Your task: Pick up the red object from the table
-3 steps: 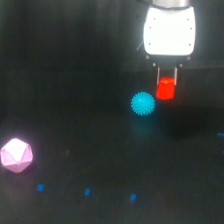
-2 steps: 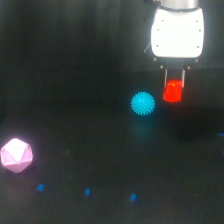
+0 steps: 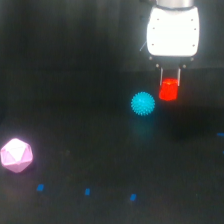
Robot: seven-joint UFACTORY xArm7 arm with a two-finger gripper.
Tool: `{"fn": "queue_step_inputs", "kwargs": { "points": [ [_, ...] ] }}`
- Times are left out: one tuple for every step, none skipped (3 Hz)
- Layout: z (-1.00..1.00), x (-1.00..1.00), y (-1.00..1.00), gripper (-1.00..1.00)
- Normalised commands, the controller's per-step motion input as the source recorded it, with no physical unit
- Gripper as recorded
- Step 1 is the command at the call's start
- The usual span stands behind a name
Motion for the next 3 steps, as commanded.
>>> {"fn": "queue_step_inputs", "kwargs": {
  "points": [
    [0.08, -0.61, -0.29, -1.00],
    [-0.27, 0.06, -0.50, -1.00],
    [-0.28, 0.54, 0.32, -0.78]
  ]
}}
